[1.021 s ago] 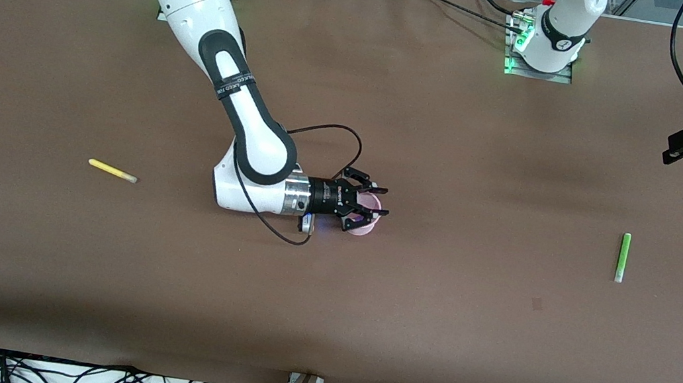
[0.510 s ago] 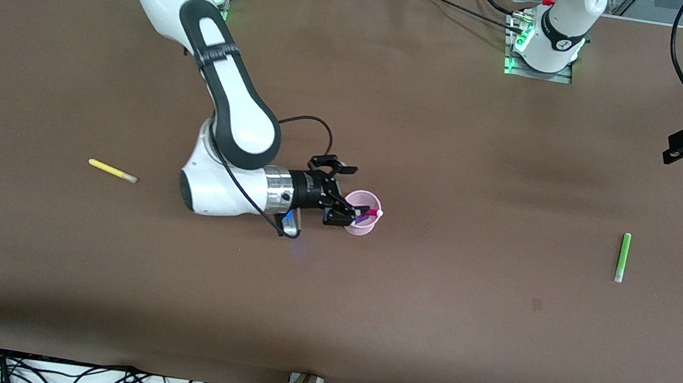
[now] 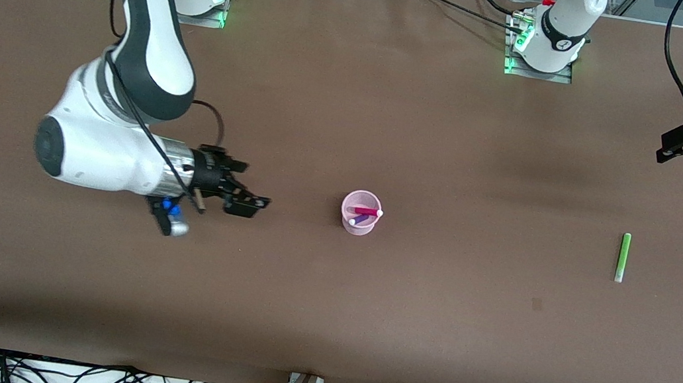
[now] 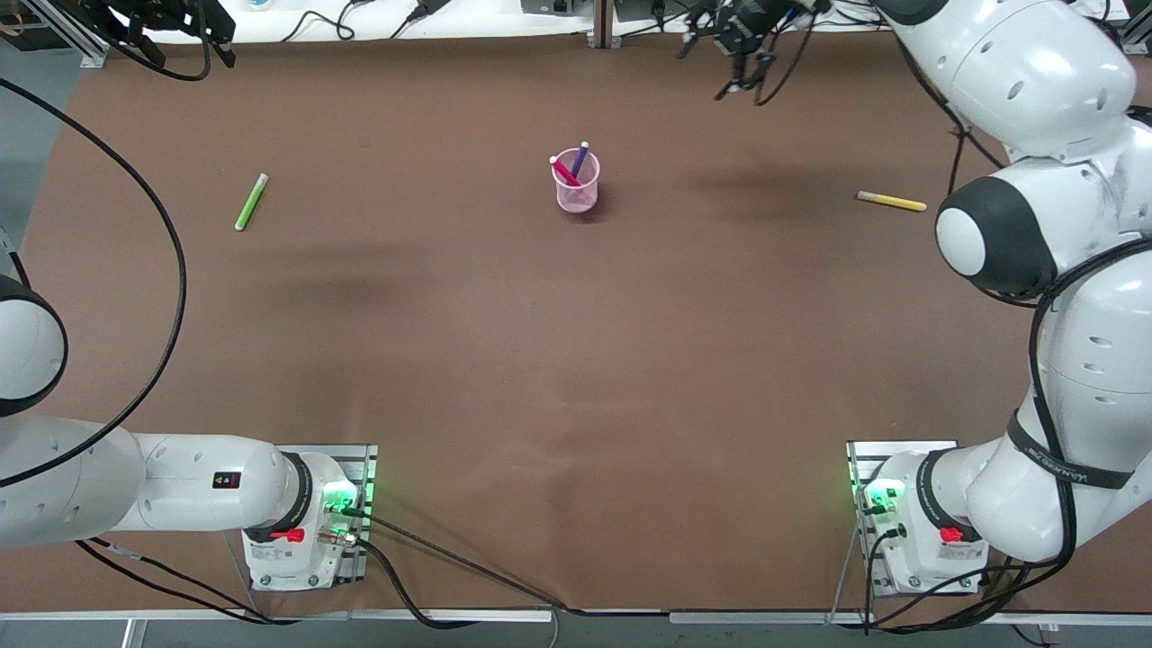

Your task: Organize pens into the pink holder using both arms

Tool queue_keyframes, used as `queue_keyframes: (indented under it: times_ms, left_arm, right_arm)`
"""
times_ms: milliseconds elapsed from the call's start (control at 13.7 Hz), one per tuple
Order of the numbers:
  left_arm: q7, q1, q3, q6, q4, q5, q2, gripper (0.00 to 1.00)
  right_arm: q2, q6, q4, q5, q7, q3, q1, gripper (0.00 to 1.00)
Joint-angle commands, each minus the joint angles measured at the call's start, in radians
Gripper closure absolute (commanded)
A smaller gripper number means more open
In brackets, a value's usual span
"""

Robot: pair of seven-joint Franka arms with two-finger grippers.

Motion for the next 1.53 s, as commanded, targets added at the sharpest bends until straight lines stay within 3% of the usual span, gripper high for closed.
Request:
queue_keyframes:
  times_ms: [0, 219, 438, 656, 1021, 1458]
  left_arm:
    - [-0.008, -0.004, -0.004, -0.028, 0.03, -0.009, 0.014, 0.0]
    - [-0.005, -0.006, -0.004, -0.029, 0.03, -0.009, 0.014, 0.0]
    - [-0.005, -0.006, -0.004, -0.029, 0.03, -0.009, 0.014, 0.0]
    - [-0.006, -0.006, -0.004, -0.029, 0.03, -0.009, 0.014, 0.0]
    - [-0.005, -0.006, -0.005, -0.029, 0.03, -0.009, 0.014, 0.0]
    - [-0.005, -0.006, -0.004, -0.035, 0.03, -0.009, 0.014, 0.0]
  right_arm:
    - [-0.031, -0.009, -0.019, -0.106, -0.155, -0.029, 0.012, 0.0]
    - [-0.092, -0.076, -0.019, -0.122, -0.214, -0.074, 0.015, 0.0]
    - [-0.164, -0.147, -0.025, -0.255, -0.367, -0.072, 0.015, 0.0]
    - [-0.231, -0.227, -0.045, -0.31, -0.479, -0.091, 0.015, 0.0]
    - [-0.414, -0.219, -0.233, -0.43, -0.631, -0.088, 0.015, 0.0]
    - [-0.543, -0.215, -0.356, -0.611, -0.809, -0.079, 0.024, 0.0]
